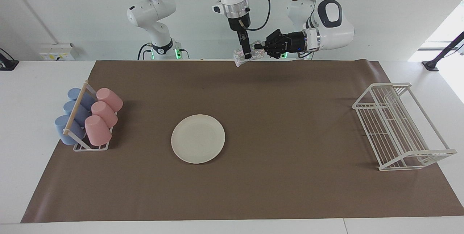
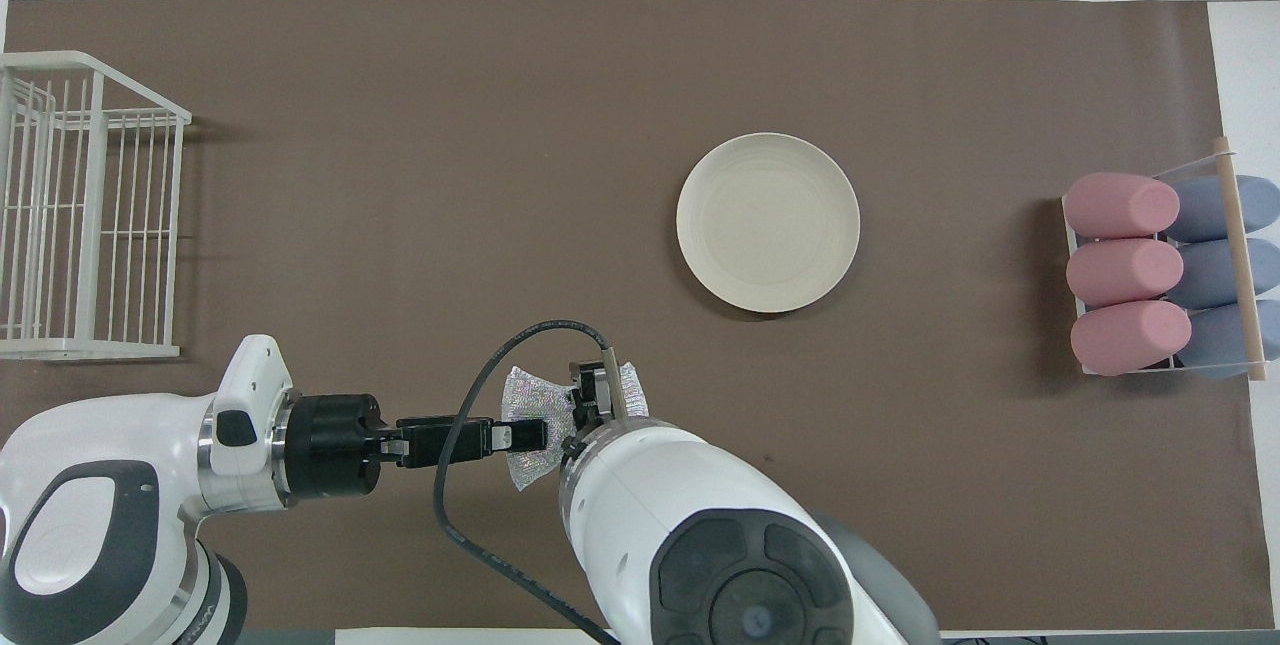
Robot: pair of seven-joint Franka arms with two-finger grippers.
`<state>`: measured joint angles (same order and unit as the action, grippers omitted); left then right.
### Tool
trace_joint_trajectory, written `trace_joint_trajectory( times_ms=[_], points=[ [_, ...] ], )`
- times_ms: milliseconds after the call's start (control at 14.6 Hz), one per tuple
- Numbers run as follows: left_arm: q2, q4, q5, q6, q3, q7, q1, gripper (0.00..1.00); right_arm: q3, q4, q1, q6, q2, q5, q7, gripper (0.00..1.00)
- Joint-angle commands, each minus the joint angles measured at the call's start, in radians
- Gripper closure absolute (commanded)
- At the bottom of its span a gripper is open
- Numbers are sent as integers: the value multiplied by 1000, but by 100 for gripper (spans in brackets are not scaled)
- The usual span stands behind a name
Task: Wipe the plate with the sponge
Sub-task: 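Grasp the sponge with the right gripper and open the left gripper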
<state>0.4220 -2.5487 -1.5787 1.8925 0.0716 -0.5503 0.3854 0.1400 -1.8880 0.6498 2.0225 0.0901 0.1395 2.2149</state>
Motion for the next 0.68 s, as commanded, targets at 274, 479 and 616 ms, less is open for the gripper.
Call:
trace_joint_trajectory(
  times_ms=[274, 479, 616],
  points=[
    [37, -35, -11, -1, 4, -8, -5, 100, 0, -19, -2, 41, 11, 80, -20, 100],
    [37, -35, 14, -1, 4, 3, -5, 49, 0, -17, -3, 41, 11, 81, -20, 100],
    [38, -31, 26, 0, 4, 62, -5, 0, 0, -17, -4, 41, 11, 81, -20, 100]
  ],
)
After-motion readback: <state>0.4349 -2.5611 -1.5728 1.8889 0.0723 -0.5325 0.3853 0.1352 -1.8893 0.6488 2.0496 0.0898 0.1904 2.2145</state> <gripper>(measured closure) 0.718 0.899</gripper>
